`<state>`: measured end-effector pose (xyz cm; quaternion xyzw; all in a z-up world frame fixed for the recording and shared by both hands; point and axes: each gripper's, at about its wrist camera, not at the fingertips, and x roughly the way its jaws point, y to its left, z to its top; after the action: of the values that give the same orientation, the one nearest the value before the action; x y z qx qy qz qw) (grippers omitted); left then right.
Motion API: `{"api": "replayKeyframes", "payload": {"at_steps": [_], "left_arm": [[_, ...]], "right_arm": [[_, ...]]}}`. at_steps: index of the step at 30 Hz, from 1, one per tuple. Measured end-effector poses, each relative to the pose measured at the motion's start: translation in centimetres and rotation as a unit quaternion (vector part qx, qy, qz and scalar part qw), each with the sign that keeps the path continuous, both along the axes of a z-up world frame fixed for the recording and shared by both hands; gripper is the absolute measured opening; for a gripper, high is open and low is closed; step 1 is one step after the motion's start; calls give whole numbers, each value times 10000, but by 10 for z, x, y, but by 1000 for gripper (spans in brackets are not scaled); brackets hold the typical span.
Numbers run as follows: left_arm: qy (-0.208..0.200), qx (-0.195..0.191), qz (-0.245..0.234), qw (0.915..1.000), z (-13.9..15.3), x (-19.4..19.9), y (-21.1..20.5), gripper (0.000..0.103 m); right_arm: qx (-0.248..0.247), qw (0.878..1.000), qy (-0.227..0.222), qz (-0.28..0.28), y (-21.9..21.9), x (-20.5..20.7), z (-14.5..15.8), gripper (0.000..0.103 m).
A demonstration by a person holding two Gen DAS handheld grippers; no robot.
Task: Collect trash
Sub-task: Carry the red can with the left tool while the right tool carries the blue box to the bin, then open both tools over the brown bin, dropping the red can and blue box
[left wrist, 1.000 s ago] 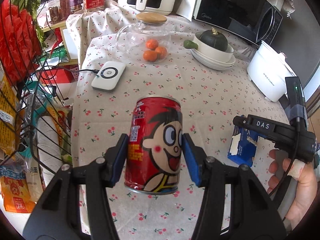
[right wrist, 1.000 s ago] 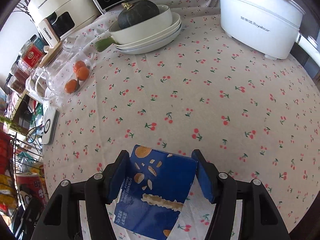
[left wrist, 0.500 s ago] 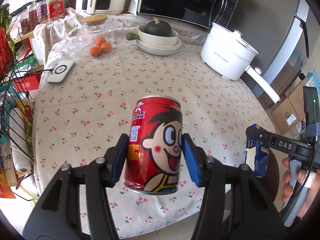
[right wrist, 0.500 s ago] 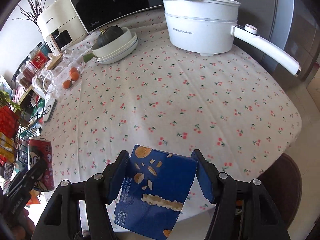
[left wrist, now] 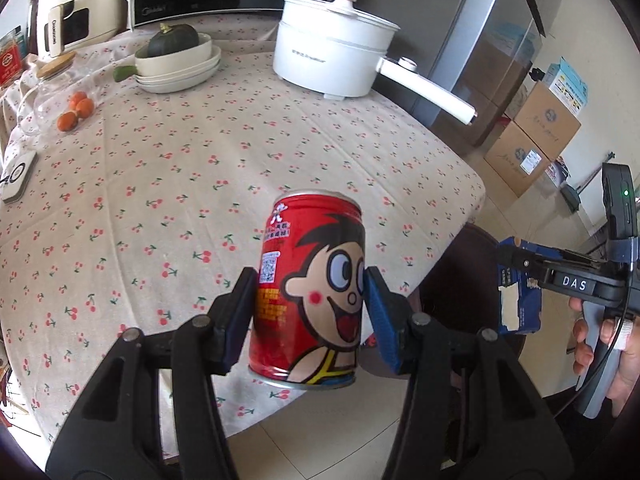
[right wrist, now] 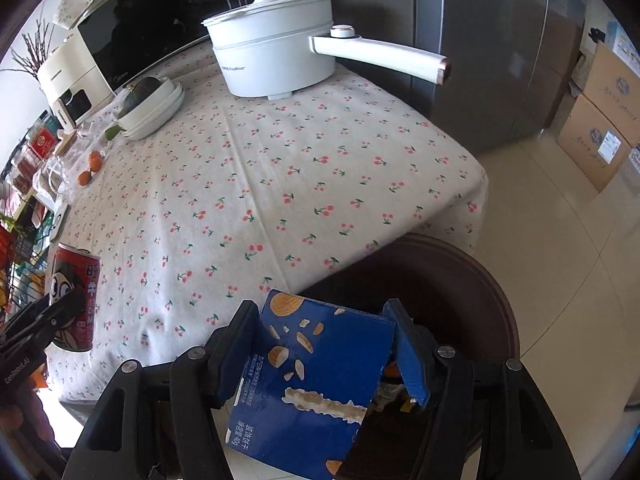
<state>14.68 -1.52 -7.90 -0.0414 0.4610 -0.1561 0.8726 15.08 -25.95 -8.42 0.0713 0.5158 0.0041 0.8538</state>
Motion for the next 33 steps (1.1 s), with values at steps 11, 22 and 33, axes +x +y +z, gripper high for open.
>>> {"api": "replayKeyframes", "payload": {"at_steps": [11,22,33], "left_arm": [[323,31,-1190,9924,-26,-8,-90,56],[265,-128,-2005,9792,-41,-11,-139,71],[168,200,-1270,9916,-32,-11,-104,99]], "right_arm": [[169,9986,38,-492,-70,-37,-7,66],[173,9976,137,-656,-97,-52,-15,66],[123,9985,134,-518,-84,-46,-16,66]]}}
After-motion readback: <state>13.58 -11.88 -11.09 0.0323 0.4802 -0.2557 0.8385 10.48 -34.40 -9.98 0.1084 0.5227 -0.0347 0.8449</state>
